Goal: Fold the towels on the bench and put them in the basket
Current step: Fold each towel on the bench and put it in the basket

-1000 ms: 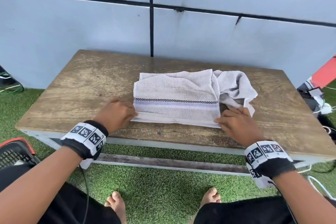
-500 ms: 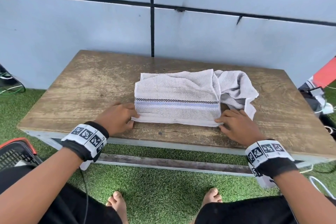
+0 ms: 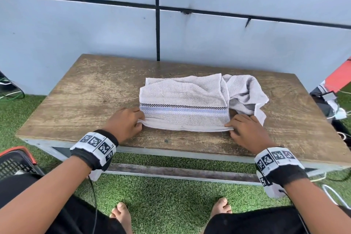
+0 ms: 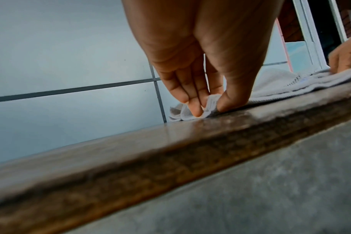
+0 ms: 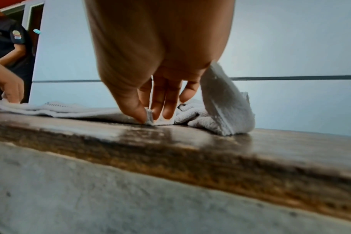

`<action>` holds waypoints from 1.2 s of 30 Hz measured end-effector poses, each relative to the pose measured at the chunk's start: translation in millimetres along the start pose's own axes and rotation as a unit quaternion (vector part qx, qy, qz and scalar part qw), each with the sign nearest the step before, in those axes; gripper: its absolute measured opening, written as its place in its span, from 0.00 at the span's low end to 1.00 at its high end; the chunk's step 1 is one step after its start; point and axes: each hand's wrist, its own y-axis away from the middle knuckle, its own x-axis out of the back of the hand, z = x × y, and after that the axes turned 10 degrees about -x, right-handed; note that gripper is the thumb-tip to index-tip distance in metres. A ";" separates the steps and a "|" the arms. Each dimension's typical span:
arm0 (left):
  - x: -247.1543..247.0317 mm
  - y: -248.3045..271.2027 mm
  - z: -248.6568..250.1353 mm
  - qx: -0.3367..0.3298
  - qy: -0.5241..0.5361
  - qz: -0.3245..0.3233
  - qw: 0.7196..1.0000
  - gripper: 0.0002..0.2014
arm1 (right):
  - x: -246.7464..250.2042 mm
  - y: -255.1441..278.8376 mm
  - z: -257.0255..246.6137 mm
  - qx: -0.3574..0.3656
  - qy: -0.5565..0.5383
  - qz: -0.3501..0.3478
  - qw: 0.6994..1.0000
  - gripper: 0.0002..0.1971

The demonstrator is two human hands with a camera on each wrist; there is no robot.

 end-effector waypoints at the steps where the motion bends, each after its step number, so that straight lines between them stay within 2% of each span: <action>1: 2.2 0.6 -0.3 0.004 0.007 0.013 1.000 0.06 | 1.2 0.4 -0.6 -0.002 -0.004 0.007 1.000 0.12; 5: 18.2 -0.8 2.3 0.009 0.049 0.071 0.996 0.05 | 11.0 5.0 -0.9 -0.028 -0.028 0.037 0.999 0.11; 9: 35.2 3.5 5.4 0.009 0.081 0.104 0.991 0.07 | 26.6 9.9 -3.0 -0.027 -0.051 0.080 0.995 0.10; 12: 48.2 11.1 8.5 0.018 0.123 0.151 0.981 0.08 | 44.9 12.6 -0.6 -0.019 -0.089 0.098 0.991 0.10; 16: 79.2 14.1 25.7 0.027 0.187 0.242 0.952 0.02 | 88.7 19.3 -4.2 0.006 -0.210 0.191 0.959 0.14; 18: 97.7 14.8 37.1 0.021 0.196 0.290 0.937 0.08 | 114.0 26.3 -11.6 0.021 -0.235 0.233 0.943 0.09; 20: 113.0 14.1 43.9 0.011 0.206 0.314 0.927 0.10 | 135.1 31.3 -16.4 0.021 -0.258 0.251 0.933 0.09; 23: 135.4 14.9 48.1 -0.003 0.203 0.336 0.920 0.08 | 160.3 38.5 -17.4 0.008 -0.285 0.244 0.927 0.13; 26: 155.4 19.9 46.9 -0.011 0.223 0.338 0.914 0.11 | 179.6 47.5 -17.6 0.006 -0.323 0.237 0.916 0.15; 29: 175.9 30.2 48.1 -0.014 0.267 0.326 0.907 0.07 | 198.6 61.6 -16.0 0.005 -0.379 0.176 0.909 0.13; 30: 183.0 34.9 49.3 -0.013 0.293 0.315 0.903 0.03 | 204.6 66.3 -15.9 0.013 -0.415 0.152 0.897 0.10; 31: 189.5 40.9 49.3 -0.015 0.321 0.298 0.899 0.04 | 211.0 71.8 -17.0 0.024 -0.455 0.131 0.880 0.07; 32: 196.1 46.9 51.0 -0.024 0.357 0.277 0.892 0.11 | 216.3 76.3 -16.9 0.032 -0.493 0.115 0.862 0.04; 34: 205.4 56.5 51.5 -0.042 0.419 0.245 0.873 0.18 | 219.3 79.1 -13.5 0.055 -0.545 0.093 0.832 0.15; 36: 207.4 58.2 51.0 -0.042 0.444 0.244 0.861 0.17 | 216.9 76.4 -11.7 0.061 -0.556 0.074 0.825 0.26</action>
